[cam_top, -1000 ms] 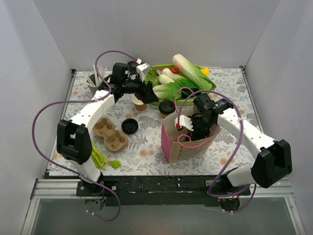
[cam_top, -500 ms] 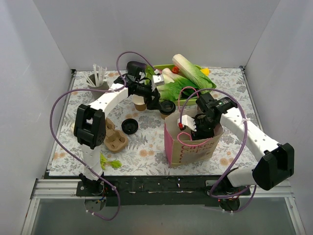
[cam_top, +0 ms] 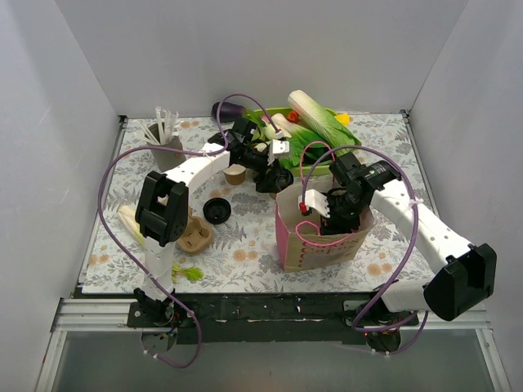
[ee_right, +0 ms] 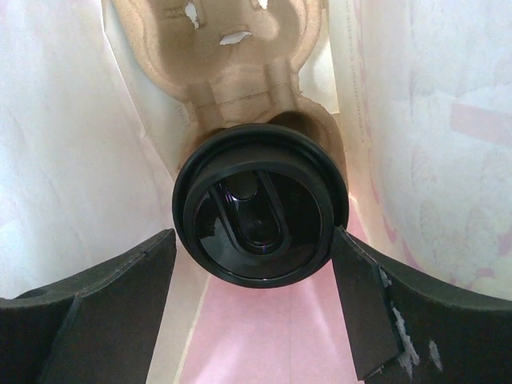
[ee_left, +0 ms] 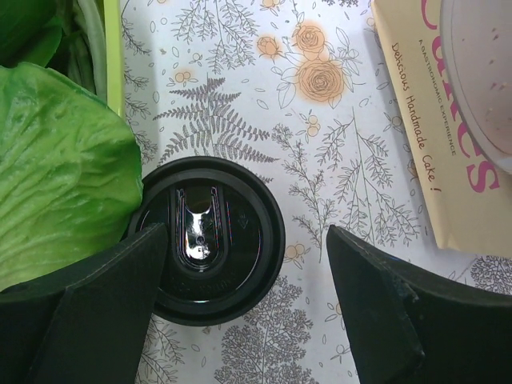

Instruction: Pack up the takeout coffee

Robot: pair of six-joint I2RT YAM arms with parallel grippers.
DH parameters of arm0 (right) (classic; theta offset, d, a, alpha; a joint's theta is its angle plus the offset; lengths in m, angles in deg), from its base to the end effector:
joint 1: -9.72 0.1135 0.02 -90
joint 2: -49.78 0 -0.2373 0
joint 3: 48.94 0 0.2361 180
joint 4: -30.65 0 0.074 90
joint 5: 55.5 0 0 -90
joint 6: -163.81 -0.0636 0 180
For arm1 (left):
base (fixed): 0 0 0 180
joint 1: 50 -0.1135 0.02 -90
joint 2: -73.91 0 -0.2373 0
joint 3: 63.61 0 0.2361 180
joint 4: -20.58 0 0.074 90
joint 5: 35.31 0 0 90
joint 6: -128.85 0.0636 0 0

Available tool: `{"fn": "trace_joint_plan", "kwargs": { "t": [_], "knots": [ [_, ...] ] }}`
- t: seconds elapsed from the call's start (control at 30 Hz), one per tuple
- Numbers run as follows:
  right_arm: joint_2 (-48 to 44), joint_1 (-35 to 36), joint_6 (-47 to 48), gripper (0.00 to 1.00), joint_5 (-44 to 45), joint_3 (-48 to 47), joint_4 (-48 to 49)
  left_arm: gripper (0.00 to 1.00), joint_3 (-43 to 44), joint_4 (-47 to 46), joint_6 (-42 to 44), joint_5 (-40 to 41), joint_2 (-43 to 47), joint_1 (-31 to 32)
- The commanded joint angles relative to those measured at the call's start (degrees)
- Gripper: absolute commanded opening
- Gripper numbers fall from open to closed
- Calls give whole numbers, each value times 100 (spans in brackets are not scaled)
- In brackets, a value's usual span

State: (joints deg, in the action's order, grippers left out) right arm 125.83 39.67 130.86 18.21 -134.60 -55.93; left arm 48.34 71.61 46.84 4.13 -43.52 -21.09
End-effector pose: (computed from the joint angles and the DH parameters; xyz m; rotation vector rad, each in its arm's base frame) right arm 0.1869 0.1283 0.2516 -1.9872 2.0267 0.3189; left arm 0.3504 -0.2496 0.2062 1.1030 2.2087 -1.2687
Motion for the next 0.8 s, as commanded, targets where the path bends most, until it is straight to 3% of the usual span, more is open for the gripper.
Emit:
{"fn": "trace_joint_plan", "kwargs": {
  "t": [0.0, 0.47, 0.77],
  "knots": [
    [-143, -25, -37, 86, 249, 308, -40, 80, 243, -142, 133, 55, -70, 27],
    [-222, -25, -239, 87, 162, 361, 251, 76, 428, -107, 71, 144, -220, 63],
    [-161, -25, -423, 90, 126, 326, 348, 80, 15, -758, -69, 565, -105, 54]
  ]
}}
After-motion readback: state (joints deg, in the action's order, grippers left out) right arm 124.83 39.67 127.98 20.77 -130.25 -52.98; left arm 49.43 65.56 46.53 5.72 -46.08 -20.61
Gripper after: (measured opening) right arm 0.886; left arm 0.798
